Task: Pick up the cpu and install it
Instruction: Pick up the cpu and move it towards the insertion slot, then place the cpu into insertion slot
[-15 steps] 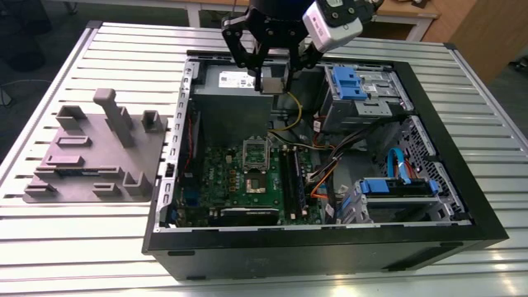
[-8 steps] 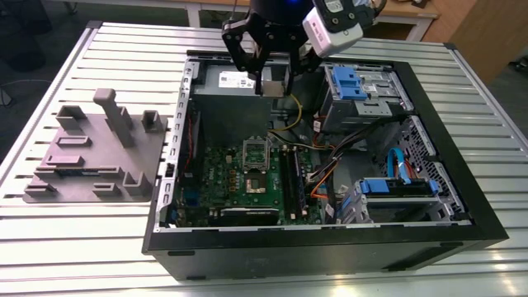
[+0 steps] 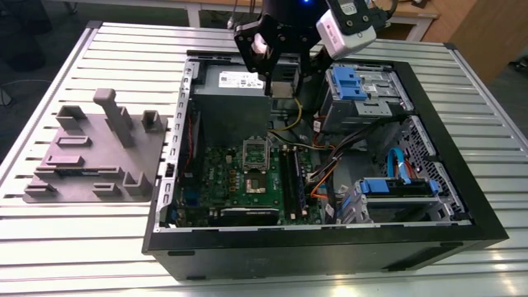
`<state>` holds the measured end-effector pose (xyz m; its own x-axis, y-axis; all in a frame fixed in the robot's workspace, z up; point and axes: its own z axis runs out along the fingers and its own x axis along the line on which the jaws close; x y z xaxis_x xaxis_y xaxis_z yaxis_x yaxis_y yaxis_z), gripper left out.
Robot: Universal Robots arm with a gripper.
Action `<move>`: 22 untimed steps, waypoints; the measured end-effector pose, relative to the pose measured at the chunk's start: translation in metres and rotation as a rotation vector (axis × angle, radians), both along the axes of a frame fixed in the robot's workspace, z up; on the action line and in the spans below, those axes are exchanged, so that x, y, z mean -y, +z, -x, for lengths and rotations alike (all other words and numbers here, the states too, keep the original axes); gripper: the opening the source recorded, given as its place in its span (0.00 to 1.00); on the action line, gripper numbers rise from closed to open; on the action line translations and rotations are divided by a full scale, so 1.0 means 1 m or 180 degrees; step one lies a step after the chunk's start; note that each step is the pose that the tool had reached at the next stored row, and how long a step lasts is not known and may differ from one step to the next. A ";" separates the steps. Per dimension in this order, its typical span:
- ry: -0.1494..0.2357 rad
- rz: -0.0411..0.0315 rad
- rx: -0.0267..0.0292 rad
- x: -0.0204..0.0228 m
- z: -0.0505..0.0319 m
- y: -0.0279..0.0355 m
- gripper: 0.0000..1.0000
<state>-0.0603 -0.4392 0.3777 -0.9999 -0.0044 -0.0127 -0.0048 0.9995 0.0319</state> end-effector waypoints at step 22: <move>0.0000 0.0000 0.0000 0.0001 -0.0013 -0.0033 0.47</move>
<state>-0.0590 -0.4393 0.3744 -0.9999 -0.0044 -0.0127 -0.0048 0.9995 0.0319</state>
